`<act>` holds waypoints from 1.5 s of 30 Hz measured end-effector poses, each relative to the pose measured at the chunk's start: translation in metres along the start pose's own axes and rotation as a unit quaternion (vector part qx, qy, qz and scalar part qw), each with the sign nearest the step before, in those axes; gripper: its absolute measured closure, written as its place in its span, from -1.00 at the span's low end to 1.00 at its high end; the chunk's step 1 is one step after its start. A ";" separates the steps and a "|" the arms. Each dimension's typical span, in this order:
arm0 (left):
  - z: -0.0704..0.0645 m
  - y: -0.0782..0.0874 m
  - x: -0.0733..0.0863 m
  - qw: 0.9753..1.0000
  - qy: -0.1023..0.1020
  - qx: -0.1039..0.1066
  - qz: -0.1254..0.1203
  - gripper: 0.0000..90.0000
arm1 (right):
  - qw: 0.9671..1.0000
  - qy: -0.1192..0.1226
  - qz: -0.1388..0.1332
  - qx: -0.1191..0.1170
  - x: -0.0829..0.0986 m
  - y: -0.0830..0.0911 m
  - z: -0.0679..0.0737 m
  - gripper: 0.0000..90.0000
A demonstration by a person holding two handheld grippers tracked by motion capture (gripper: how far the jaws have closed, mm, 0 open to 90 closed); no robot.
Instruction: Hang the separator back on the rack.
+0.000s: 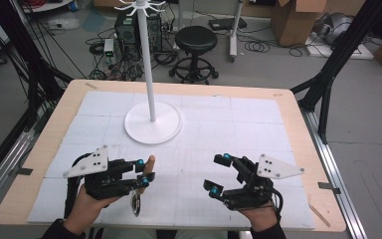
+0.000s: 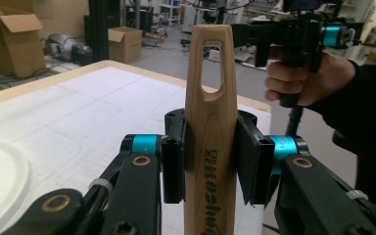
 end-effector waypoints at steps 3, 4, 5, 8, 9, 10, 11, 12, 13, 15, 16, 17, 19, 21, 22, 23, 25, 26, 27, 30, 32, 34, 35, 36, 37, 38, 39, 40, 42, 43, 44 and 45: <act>-0.005 -0.002 -0.001 1.000 -0.004 0.010 -0.002 0.50 | 1.000 0.017 0.005 -0.017 -0.007 -0.010 0.007 -0.48; -0.008 -0.002 -0.002 1.000 -0.005 0.015 -0.003 0.50 | 0.999 0.022 0.007 -0.024 -0.010 -0.014 0.010 -0.47; -0.010 -0.002 -0.003 1.000 -0.007 0.019 -0.005 0.50 | 0.999 0.026 0.008 -0.030 -0.013 -0.018 0.013 -0.45; -0.017 -0.003 -0.006 0.999 -0.016 0.032 -0.010 0.50 | 0.998 0.041 0.012 -0.054 -0.020 -0.030 0.022 -0.31; -0.019 -0.003 -0.007 0.999 -0.020 0.036 -0.010 0.50 | 0.997 0.049 0.012 -0.059 -0.022 -0.034 0.024 -0.28; -0.022 -0.003 -0.008 0.999 -0.023 0.040 -0.011 0.50 | 0.997 0.053 0.015 -0.063 -0.023 -0.038 0.026 -0.27; -0.024 -0.003 -0.008 0.999 -0.026 0.043 -0.012 0.50 | 0.996 0.057 0.018 -0.066 -0.025 -0.043 0.027 -0.24; -0.025 -0.003 -0.008 0.998 -0.027 0.047 -0.012 0.50 | 0.995 0.060 0.021 -0.077 -0.026 -0.046 0.030 -0.21; -0.027 -0.003 -0.008 0.998 -0.028 0.050 -0.013 0.50 | 0.994 0.063 0.023 -0.083 -0.027 -0.050 0.032 -0.20; -0.029 -0.003 -0.008 0.998 -0.031 0.058 -0.014 0.50 | 0.993 0.067 0.029 -0.097 -0.031 -0.059 0.036 -0.20; -0.030 -0.003 -0.009 0.998 -0.032 0.061 -0.014 0.50 | 0.993 0.067 0.029 -0.097 -0.031 -0.059 0.036 -0.20; -0.031 -0.003 -0.009 0.997 -0.032 0.064 -0.015 0.50 | 0.992 0.070 0.028 -0.101 -0.032 -0.061 0.037 -0.19; -0.032 -0.003 -0.009 0.997 -0.032 0.071 -0.016 0.50 | 0.990 0.070 0.030 -0.115 -0.033 -0.065 0.040 -0.16; -0.033 -0.003 -0.009 0.997 -0.033 0.074 -0.017 0.50 | 0.988 0.068 0.034 -0.133 -0.032 -0.071 0.044 -0.15; -0.033 -0.003 -0.010 0.996 -0.032 0.076 -0.018 0.50 | 0.988 0.066 0.035 -0.137 -0.032 -0.073 0.045 -0.15; -0.033 -0.003 -0.009 0.996 -0.033 0.077 -0.018 0.50 | 0.988 0.066 0.035 -0.137 -0.032 -0.073 0.045 -0.15; -0.034 -0.003 -0.009 0.996 -0.035 0.081 -0.018 0.50 | 0.987 0.065 0.037 -0.144 -0.032 -0.076 0.047 -0.09; -0.034 -0.003 -0.010 0.996 -0.035 0.083 -0.018 0.50 | 0.986 0.066 0.038 -0.147 -0.032 -0.077 0.047 -0.06; -0.034 -0.003 -0.010 0.996 -0.035 0.084 -0.018 0.50 | 0.986 0.067 0.038 -0.149 -0.032 -0.078 0.048 -0.01; -0.036 -0.003 -0.009 0.995 -0.036 0.088 -0.018 0.50 | 0.983 0.075 0.042 -0.162 -0.033 -0.079 0.051 0.22; -0.036 -0.003 -0.010 0.995 -0.037 0.091 -0.019 0.50 | 0.982 0.079 0.040 -0.165 -0.033 -0.080 0.052 0.28; -0.037 -0.003 -0.010 0.994 -0.037 0.096 -0.020 0.50 | 0.981 0.086 0.042 -0.170 -0.033 -0.080 0.053 0.38; -0.038 -0.003 -0.010 0.994 -0.037 0.100 -0.022 0.50 | 0.980 0.089 0.044 -0.173 -0.033 -0.080 0.055 0.42; -0.039 -0.002 -0.011 0.994 -0.036 0.103 -0.023 0.50 | 0.979 0.094 0.044 -0.175 -0.033 -0.081 0.056 0.47; -0.039 -0.002 -0.011 0.993 -0.038 0.105 -0.024 0.50 | 0.979 0.096 0.044 -0.176 -0.033 -0.081 0.056 0.50; -0.040 -0.002 -0.011 0.993 -0.037 0.106 -0.024 0.50 | 0.978 0.098 0.042 -0.178 -0.033 -0.081 0.057 0.52; -0.040 -0.002 -0.011 0.993 -0.038 0.107 -0.024 0.50 | 0.977 0.099 0.042 -0.182 -0.033 -0.081 0.058 0.55; -0.041 -0.002 -0.011 0.993 -0.039 0.109 -0.024 0.50 | 0.977 0.100 0.040 -0.182 -0.034 -0.081 0.058 0.56; -0.041 -0.002 -0.011 0.993 -0.040 0.109 -0.025 0.50 | 0.977 0.100 0.040 -0.182 -0.034 -0.081 0.059 0.57; -0.042 -0.002 -0.012 0.993 -0.040 0.111 -0.026 0.50 | 0.977 0.097 0.040 -0.183 -0.034 -0.081 0.059 0.57; -0.042 -0.002 -0.012 0.992 -0.042 0.112 -0.028 0.50 | 0.978 0.097 0.040 -0.183 -0.034 -0.080 0.059 0.58; -0.042 -0.002 -0.012 0.992 -0.043 0.113 -0.029 0.50 | 0.978 0.097 0.038 -0.183 -0.034 -0.080 0.060 0.58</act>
Point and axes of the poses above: each handheld gripper's, and its own axes: y roughly backward along the jaws, x roughly out of its underside, z roughly to its left, the point moved 10 cm from there along -y, roughly forward along the jaws, and after that the axes turned 15 degrees about z, right-handed, at the moved point
